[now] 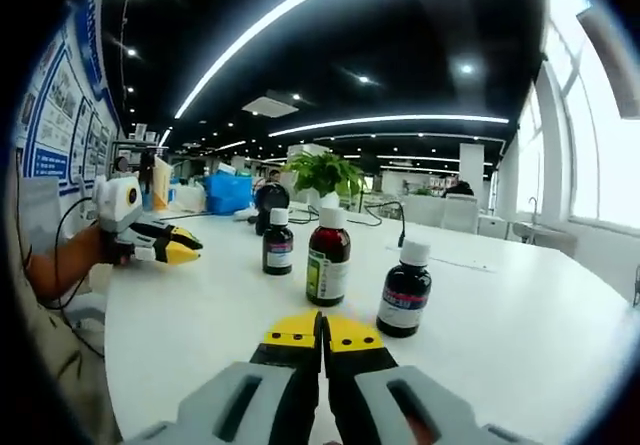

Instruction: Rotate the medicine bottle to make it face forward pick up the medicine bottle inspect the drug traceability code place the medicine on the table

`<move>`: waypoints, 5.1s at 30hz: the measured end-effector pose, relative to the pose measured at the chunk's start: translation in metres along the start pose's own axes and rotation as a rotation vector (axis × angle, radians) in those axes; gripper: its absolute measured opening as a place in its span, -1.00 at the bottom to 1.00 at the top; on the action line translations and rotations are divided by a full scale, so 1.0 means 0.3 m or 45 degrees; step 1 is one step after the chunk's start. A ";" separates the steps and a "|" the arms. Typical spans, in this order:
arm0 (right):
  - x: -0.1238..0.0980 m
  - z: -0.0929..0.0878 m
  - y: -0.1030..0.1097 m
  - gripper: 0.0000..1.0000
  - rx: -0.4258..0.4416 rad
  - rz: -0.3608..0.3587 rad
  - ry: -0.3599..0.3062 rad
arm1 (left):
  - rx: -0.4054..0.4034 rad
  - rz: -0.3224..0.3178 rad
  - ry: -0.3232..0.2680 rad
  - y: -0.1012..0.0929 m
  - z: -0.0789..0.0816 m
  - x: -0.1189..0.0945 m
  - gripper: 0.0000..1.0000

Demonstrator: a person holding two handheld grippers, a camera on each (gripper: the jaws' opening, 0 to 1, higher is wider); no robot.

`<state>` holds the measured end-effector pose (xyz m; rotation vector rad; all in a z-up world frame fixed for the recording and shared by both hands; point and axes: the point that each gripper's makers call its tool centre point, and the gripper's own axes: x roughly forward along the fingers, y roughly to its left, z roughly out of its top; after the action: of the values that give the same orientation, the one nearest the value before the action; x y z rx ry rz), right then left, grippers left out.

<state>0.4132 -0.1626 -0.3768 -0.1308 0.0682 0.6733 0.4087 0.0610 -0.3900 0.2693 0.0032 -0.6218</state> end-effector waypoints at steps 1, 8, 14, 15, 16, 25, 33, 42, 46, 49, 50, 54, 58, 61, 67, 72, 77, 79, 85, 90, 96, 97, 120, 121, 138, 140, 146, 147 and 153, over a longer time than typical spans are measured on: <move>-0.004 -0.002 0.000 -1.00 0.008 -0.002 -0.008 | -0.001 0.001 0.000 0.000 0.000 0.000 -0.91; -0.014 -0.024 -0.006 -1.00 0.037 -0.030 -0.025 | -0.006 0.007 0.001 0.002 0.001 0.000 -0.91; -0.021 -0.035 -0.003 -1.00 0.043 -0.035 -0.018 | -0.010 0.012 0.000 0.005 0.001 -0.001 -0.91; -0.022 -0.037 -0.003 -1.00 0.043 -0.035 -0.013 | -0.009 0.011 0.000 0.005 0.001 -0.001 -0.91; -0.025 -0.035 -0.001 -1.00 0.043 -0.034 -0.015 | -0.010 0.010 -0.002 0.005 0.002 -0.001 -0.91; -0.039 -0.025 -0.017 -1.00 0.126 -0.035 -0.050 | -0.009 0.007 0.025 0.006 -0.011 0.006 -0.91; -0.040 -0.027 -0.017 -1.00 0.156 -0.032 -0.051 | 0.015 0.030 0.057 0.018 -0.030 0.012 -0.91; -0.028 -0.051 -0.023 -1.00 0.141 -0.062 0.002 | -0.017 0.004 0.093 0.005 -0.044 0.016 -0.91; -0.020 -0.065 -0.039 -1.00 0.158 -0.081 0.033 | -0.056 0.015 0.165 0.012 -0.073 0.028 -0.91; -0.023 -0.058 -0.047 -1.00 0.186 -0.083 0.014 | -0.059 0.030 0.147 0.020 -0.062 0.029 -0.91; -0.023 -0.057 -0.046 -1.00 0.190 -0.084 0.011 | -0.063 0.034 0.146 0.022 -0.061 0.029 -0.91; -0.025 -0.049 -0.036 -1.00 0.129 -0.083 -0.003 | -0.028 0.039 0.123 0.015 -0.046 0.021 -0.91; -0.009 -0.059 -0.018 -1.00 0.168 -0.009 0.027 | 0.033 0.039 0.113 0.004 -0.041 0.021 -0.91; -0.024 -0.056 -0.028 -1.00 0.185 -0.033 0.014 | 0.026 0.043 0.117 0.008 -0.042 0.016 -0.91; -0.024 -0.062 -0.024 -1.00 0.110 -0.064 0.028 | -0.014 0.050 0.080 0.020 -0.029 0.011 -0.91; -0.026 -0.062 -0.013 -1.00 0.074 -0.051 0.029 | -0.038 0.044 0.068 0.019 -0.025 0.004 -0.91; -0.025 -0.062 -0.016 -1.00 0.068 -0.053 0.027 | -0.041 0.024 0.064 0.011 -0.025 0.005 -0.91; -0.024 -0.061 -0.014 -1.00 0.070 -0.049 0.026 | -0.039 0.022 0.065 0.010 -0.025 0.005 -0.91; -0.023 -0.058 -0.009 -1.00 0.069 -0.036 0.019 | -0.041 0.013 0.066 0.007 -0.026 0.005 -0.91; -0.020 -0.059 -0.006 -1.00 0.058 -0.038 0.027 | -0.018 0.029 0.076 0.012 -0.031 0.007 -0.91; -0.018 -0.054 -0.011 -1.00 0.044 -0.056 0.025 | -0.043 0.050 0.042 0.031 -0.018 0.001 -0.91; -0.018 -0.053 -0.011 -1.00 0.039 -0.060 0.025 | -0.045 0.044 0.044 0.028 -0.019 0.003 -0.91; -0.023 -0.052 -0.028 -1.00 0.051 -0.075 0.013 | -0.017 0.093 0.053 0.050 -0.024 0.005 -0.91; -0.023 -0.053 -0.029 -1.00 0.052 -0.076 0.013 | 0.011 0.105 0.065 0.052 -0.028 0.007 -0.91; -0.024 -0.047 -0.007 -1.00 0.073 -0.024 -0.004 | -0.029 0.106 0.044 0.059 -0.008 0.009 -0.83; -0.024 -0.048 -0.004 -1.00 0.067 -0.021 -0.002 | -0.029 0.109 0.042 0.064 -0.003 0.012 -0.83; -0.024 -0.048 0.005 -1.00 0.052 -0.014 -0.001 | -0.036 0.101 0.054 0.069 0.016 0.034 -0.81; -0.024 -0.047 0.005 -1.00 0.050 -0.014 -0.003 | -0.038 0.101 0.049 0.069 0.023 0.036 -0.81; -0.024 -0.047 0.009 -1.00 0.040 -0.010 -0.004 | 0.015 0.076 0.025 0.064 0.088 0.075 -0.76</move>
<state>0.4055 -0.1671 -0.3902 -0.0997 0.0756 0.6646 0.4360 0.0563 -0.3616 0.2857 0.0106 -0.5602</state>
